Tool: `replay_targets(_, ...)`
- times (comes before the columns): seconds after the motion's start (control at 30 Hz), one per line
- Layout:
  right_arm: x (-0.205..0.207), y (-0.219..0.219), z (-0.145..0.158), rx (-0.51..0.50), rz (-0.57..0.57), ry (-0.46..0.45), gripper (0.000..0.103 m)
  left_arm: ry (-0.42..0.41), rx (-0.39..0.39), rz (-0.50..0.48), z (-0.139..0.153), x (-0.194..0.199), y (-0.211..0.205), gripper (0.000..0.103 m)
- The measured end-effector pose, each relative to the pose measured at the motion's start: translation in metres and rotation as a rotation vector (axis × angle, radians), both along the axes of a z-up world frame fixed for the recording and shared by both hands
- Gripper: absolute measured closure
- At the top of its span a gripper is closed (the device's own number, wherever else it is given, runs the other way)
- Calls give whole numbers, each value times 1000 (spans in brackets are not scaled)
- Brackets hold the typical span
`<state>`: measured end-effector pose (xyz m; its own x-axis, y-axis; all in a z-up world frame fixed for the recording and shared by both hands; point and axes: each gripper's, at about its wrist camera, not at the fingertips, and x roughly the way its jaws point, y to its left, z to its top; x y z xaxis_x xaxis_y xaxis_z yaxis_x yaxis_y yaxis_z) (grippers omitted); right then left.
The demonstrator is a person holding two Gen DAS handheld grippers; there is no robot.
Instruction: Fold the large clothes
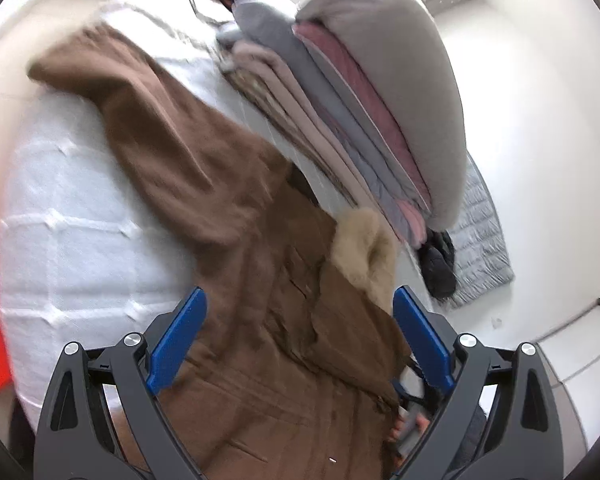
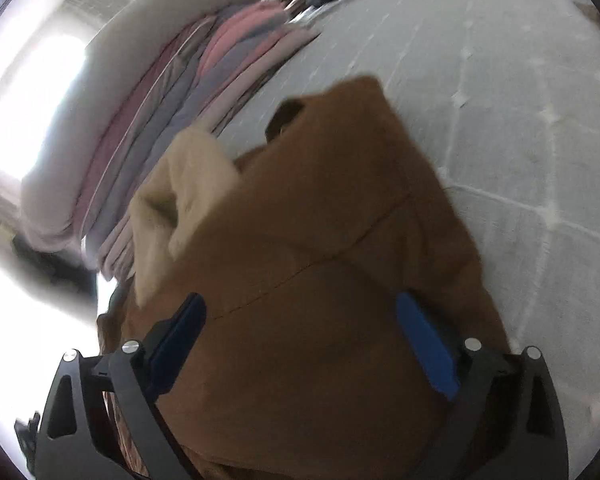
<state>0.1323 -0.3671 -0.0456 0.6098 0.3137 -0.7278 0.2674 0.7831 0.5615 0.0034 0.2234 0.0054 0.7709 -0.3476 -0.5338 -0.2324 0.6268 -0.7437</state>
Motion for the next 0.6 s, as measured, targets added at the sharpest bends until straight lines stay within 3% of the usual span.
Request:
replay_targets(0.03,-2,11,10,-12,22,-34,11,0,17,19,1,-2,6,13)
replay_targets(0.13,8,103,54,-10,346,-148,9,17,40,67,0,-5,30,13)
replay_targets(0.27,17,230,66,79,638,-100,7,56,-40,87,-18,3,72,12)
replay_targets(0.33,3,283,66,142,741,-83,7,52,-162,87,-37,10,101,12)
replay_targets(0.43,-47,334,63,266,875,-62,7,27,-407,185,-86,10,170,12)
replay_targets(0.53,-94,334,64,306,942,-53,7,0,-588,337,-134,1,223,12)
replay_targets(0.6,-124,311,63,302,958,-66,7,-8,-611,379,-150,6,243,12)
